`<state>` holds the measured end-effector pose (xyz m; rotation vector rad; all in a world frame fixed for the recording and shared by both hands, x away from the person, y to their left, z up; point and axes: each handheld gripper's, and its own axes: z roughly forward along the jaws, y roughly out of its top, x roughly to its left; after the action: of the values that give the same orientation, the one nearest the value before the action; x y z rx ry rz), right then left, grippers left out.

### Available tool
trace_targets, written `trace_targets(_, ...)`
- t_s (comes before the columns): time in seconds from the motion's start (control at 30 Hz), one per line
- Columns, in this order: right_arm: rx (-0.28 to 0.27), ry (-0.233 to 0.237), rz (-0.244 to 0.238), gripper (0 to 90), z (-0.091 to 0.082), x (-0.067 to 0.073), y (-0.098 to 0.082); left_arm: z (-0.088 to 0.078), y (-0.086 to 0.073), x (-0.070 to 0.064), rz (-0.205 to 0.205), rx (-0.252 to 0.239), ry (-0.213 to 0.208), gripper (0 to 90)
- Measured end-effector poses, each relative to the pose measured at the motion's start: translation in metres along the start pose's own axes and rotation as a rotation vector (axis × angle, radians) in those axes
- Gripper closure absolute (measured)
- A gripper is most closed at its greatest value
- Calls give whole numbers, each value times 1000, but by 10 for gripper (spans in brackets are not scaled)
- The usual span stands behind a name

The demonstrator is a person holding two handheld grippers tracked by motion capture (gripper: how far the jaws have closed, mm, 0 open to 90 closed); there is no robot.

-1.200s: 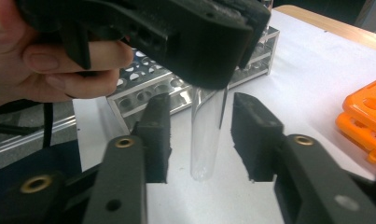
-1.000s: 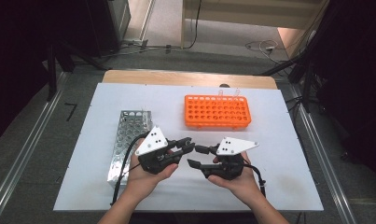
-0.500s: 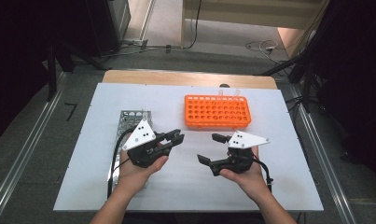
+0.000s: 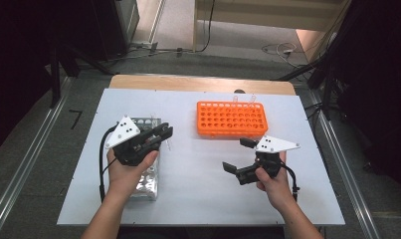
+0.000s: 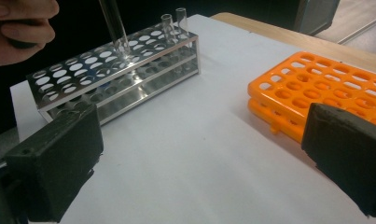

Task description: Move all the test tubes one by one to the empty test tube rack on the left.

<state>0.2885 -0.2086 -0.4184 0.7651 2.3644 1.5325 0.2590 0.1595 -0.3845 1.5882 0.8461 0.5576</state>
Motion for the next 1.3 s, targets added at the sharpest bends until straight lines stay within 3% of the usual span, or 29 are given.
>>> trace_targets(0.27, -1, -17, 16, 0, -4, -6, -2, -5, -2, 21, -25, -24, 93, 759)
trace_targets(0.77, -4, -26, 26, 0, -7, -10, -4, 9, -19, 38, 8, -44, 232, 759)
trace_targets(1.3, -13, -16, 34, 0, -9, -10, -3, 21, -36, 43, 5, -10, 271, 759)
